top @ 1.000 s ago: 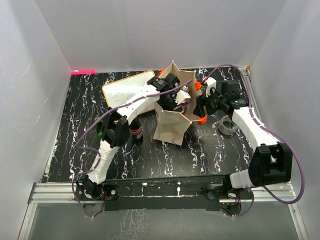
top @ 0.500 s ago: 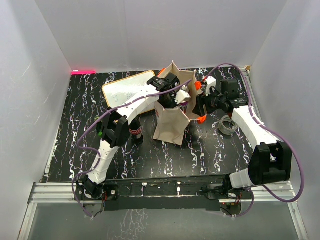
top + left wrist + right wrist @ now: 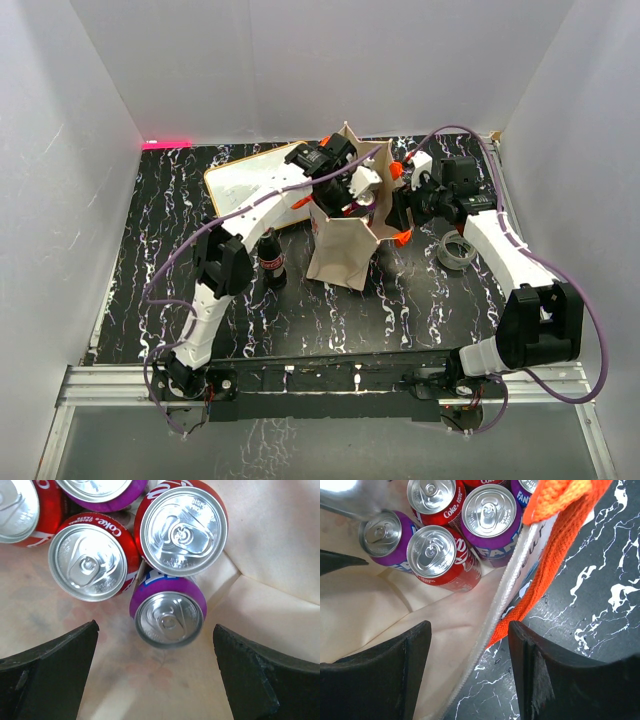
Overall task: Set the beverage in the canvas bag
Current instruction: Place the drink in the canvas bag, then pick up the drink from the center of the board.
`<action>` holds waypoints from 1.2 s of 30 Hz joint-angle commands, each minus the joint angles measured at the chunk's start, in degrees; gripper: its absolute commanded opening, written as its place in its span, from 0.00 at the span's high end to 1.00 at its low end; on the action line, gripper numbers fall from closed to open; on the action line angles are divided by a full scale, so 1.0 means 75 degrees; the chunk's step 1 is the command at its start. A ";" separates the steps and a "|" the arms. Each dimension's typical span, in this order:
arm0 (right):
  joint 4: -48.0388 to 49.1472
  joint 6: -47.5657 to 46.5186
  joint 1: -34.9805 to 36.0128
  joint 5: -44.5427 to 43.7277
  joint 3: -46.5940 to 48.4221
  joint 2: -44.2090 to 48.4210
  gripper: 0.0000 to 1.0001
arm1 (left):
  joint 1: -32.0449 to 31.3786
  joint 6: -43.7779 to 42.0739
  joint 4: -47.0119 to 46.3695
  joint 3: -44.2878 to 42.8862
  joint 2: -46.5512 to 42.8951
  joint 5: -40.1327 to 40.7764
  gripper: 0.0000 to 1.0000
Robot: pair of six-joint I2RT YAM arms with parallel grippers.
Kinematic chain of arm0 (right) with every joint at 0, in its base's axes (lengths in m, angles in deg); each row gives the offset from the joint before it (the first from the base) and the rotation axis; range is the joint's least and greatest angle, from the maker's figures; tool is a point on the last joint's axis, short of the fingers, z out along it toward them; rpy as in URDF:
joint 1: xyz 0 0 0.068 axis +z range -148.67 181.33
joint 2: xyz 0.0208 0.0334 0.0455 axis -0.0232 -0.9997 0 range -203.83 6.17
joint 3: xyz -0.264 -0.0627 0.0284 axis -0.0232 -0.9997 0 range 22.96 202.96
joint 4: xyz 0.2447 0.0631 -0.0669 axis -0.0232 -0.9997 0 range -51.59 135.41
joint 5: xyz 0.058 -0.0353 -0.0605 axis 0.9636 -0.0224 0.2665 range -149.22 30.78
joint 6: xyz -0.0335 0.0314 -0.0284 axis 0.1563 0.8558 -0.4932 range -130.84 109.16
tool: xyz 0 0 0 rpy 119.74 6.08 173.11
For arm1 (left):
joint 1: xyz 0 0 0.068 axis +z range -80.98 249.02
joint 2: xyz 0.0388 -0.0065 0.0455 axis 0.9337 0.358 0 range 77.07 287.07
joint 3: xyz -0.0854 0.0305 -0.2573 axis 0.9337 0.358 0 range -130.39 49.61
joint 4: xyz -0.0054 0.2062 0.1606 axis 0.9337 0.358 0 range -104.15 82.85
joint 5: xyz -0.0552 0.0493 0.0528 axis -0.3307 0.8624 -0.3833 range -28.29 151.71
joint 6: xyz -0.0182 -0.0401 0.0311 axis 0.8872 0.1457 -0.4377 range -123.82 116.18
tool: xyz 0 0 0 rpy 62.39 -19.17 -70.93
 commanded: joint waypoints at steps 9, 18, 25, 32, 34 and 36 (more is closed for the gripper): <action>0.0183 0.0014 -0.0022 0.0186 0.0727 -0.0150 0.35 | 0.0087 -0.0056 0.0313 -0.0635 -0.1603 0.0113 0.03; 0.0062 0.0431 -0.0031 -0.0108 0.1179 -0.0525 0.35 | 0.0088 -0.0010 0.0225 -0.1600 -0.1792 0.0301 0.03; 0.0004 0.0526 -0.0015 -0.0348 0.1469 -0.0572 0.35 | 0.0087 -0.0090 0.0343 -0.2033 -0.2228 0.0655 0.04; -0.0077 0.0641 0.0002 -0.0441 0.1658 -0.0638 0.35 | 0.0404 -0.0228 0.0587 -0.1104 -0.3309 0.1142 0.06; -0.0054 0.0686 0.0050 -0.0457 0.1698 -0.0675 0.35 | 0.1055 0.0055 0.0512 -0.0749 -0.3649 0.0990 0.07; -0.0029 0.0768 0.0087 -0.0504 0.1736 -0.0703 0.35 | 0.1846 0.0331 0.0400 -0.0254 -0.4033 0.0919 0.07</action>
